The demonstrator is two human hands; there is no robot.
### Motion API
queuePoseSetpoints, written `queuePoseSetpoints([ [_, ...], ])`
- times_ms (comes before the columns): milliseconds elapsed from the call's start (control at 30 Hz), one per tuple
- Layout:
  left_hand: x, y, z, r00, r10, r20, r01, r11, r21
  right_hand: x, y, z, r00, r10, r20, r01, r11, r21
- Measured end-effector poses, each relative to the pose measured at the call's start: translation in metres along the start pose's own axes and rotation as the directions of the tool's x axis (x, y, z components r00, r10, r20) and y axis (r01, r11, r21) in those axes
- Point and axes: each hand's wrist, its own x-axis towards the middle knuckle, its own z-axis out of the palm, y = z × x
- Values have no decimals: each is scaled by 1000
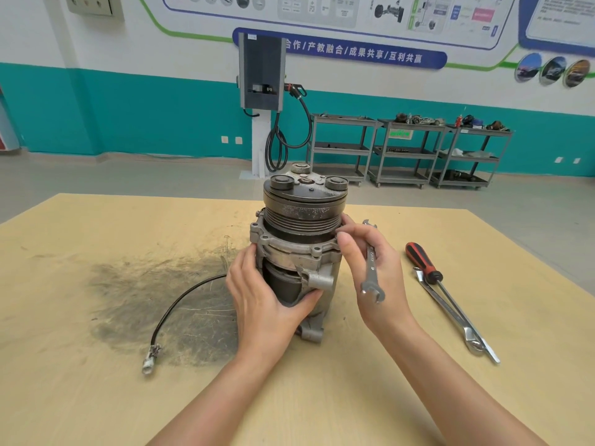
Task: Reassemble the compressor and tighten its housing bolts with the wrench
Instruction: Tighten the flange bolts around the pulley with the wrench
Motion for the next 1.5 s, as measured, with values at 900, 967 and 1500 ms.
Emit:
queuePoseSetpoints([
  [900, 0, 0, 0, 1000, 3, -4, -2, 1000, 6, 3, -2, -2, 999, 40, -10, -40, 998, 37],
  [967, 0, 0, 0, 1000, 1, -2, -1, 1000, 11, 2, -1, -2, 999, 37, -5, -37, 999, 27],
  [1500, 0, -2, 1, 1000, 13, -14, -13, 1000, 4, 2, 0, 1, 999, 38, -20, -38, 999, 32],
])
